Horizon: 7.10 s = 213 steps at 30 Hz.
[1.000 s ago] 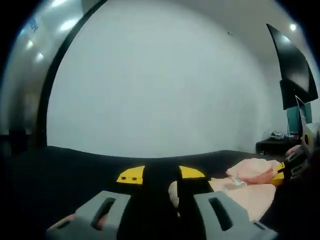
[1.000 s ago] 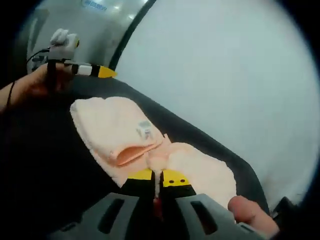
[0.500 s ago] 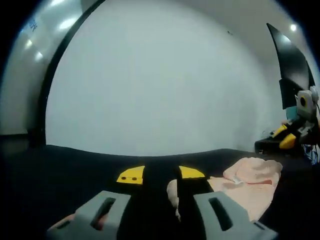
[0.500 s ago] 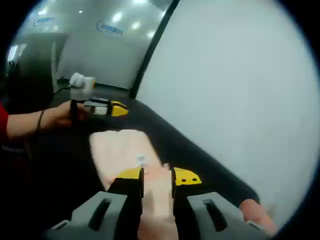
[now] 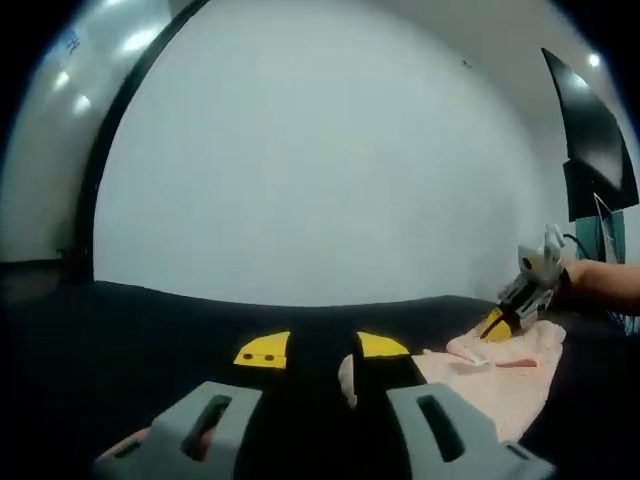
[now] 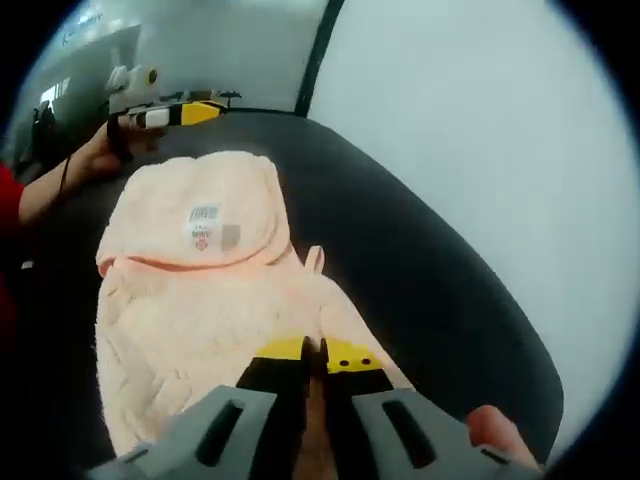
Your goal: Fold the towel on the table until its edges align and the towel forms a compact rectangular stack.
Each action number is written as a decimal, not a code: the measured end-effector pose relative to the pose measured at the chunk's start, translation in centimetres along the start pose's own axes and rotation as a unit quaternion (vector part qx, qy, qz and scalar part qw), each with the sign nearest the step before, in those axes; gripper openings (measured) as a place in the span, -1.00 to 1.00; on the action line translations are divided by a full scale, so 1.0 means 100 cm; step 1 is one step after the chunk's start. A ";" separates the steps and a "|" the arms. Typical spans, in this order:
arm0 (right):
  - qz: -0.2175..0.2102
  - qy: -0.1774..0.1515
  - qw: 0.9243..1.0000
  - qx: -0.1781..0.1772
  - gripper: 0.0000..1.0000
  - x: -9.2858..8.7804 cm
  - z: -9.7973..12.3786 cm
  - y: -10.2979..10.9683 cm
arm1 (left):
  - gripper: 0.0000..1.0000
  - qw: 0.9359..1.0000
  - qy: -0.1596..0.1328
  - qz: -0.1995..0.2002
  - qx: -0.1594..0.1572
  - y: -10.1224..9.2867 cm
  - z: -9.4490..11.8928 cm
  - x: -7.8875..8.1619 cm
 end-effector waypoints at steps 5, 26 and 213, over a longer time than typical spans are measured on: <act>0.050 -0.024 0.996 -0.067 -0.99 0.020 -0.001 -0.022 | -0.52 1.000 -0.001 -0.005 -0.006 -0.003 -0.001 0.001; -0.014 -0.144 0.982 -0.120 -0.67 0.029 0.075 0.019 | -0.53 1.000 -0.001 0.004 -0.002 0.000 0.000 0.002; -0.090 -0.227 0.931 0.271 0.21 0.065 -0.042 0.143 | 0.25 0.880 0.053 -0.090 -0.464 -0.053 0.022 -0.015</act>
Point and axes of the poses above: the point that each gripper's makers call its tool centre point, and the gripper's own axes: z roughly backward along the fingers, y roughly to its left, x roughly out of its top, the point moved 3 cm from there along z, roughly backward along the fingers, and after that the axes turned 11 degrees about -z, right-handed, at the moved point
